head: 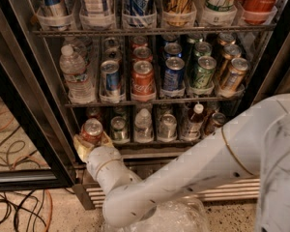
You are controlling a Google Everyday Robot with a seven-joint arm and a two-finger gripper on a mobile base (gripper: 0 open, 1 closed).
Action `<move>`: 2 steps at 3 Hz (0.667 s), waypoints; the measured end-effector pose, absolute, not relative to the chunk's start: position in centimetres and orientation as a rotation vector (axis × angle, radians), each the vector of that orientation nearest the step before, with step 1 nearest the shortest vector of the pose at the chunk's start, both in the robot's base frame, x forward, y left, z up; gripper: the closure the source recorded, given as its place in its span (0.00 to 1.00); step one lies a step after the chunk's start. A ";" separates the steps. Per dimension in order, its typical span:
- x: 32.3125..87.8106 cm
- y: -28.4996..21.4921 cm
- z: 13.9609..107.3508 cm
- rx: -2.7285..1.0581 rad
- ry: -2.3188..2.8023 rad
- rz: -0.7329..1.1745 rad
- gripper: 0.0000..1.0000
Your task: Pick coke can from bottom shelf of fridge
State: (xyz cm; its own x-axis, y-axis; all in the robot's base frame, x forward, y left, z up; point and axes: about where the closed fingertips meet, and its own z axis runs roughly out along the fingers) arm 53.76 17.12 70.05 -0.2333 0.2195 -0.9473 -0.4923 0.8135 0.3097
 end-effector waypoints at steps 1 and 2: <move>51.9 17.1 69.8 -0.325 1.712 0.783 1.00; 51.2 17.5 69.8 -0.353 1.715 0.904 1.00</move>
Offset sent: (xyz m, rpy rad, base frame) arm -0.0367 0.0075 -0.0031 0.1298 0.1076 0.3438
